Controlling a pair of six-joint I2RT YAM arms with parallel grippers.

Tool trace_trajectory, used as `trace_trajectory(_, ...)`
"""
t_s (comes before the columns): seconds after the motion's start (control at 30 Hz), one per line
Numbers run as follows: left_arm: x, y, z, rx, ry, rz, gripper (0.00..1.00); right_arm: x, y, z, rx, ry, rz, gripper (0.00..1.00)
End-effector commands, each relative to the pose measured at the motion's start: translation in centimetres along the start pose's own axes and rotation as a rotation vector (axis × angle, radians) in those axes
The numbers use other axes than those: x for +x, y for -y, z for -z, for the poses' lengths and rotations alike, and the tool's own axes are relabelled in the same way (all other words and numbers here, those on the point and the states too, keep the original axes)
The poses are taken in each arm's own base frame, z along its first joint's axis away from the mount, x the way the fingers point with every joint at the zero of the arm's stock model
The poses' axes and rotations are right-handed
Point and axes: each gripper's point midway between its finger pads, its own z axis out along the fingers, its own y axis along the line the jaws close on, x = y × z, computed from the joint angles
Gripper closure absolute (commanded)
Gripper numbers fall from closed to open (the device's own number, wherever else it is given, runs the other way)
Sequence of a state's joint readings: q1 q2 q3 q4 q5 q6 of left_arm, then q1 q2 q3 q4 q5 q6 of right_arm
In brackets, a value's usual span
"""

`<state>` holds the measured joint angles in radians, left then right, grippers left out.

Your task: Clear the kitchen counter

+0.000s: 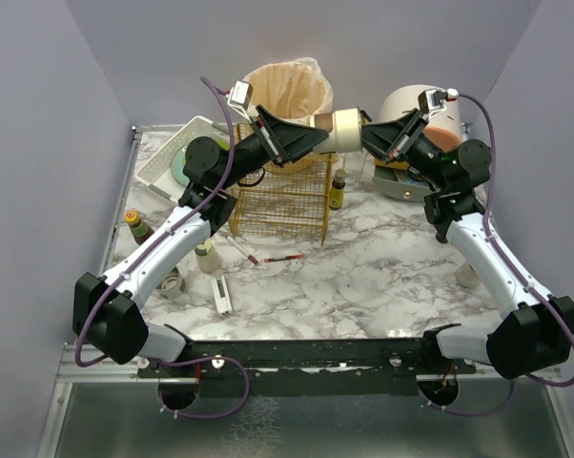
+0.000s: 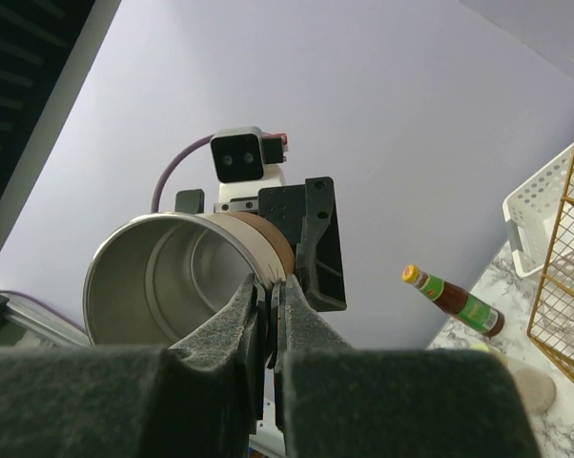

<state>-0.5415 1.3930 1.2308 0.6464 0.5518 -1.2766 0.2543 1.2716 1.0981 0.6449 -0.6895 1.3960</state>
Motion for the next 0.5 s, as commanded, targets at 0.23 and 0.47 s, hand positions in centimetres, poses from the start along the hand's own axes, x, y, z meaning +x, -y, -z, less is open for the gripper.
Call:
trace_trajectory(0.23, -1.0, 0.7, -0.5, 0.022, 0.049, -0.024, 0.58, 0.9, -0.3, 0.5, -0.010, -0.025, 0.028, 1.00)
trace_trajectory(0.47, -1.1, 0.6, -0.3, 0.018, 0.040, -0.080, 0.86, 1.1, 1.7, 1.1, 0.085, -0.011, 0.078, 0.57)
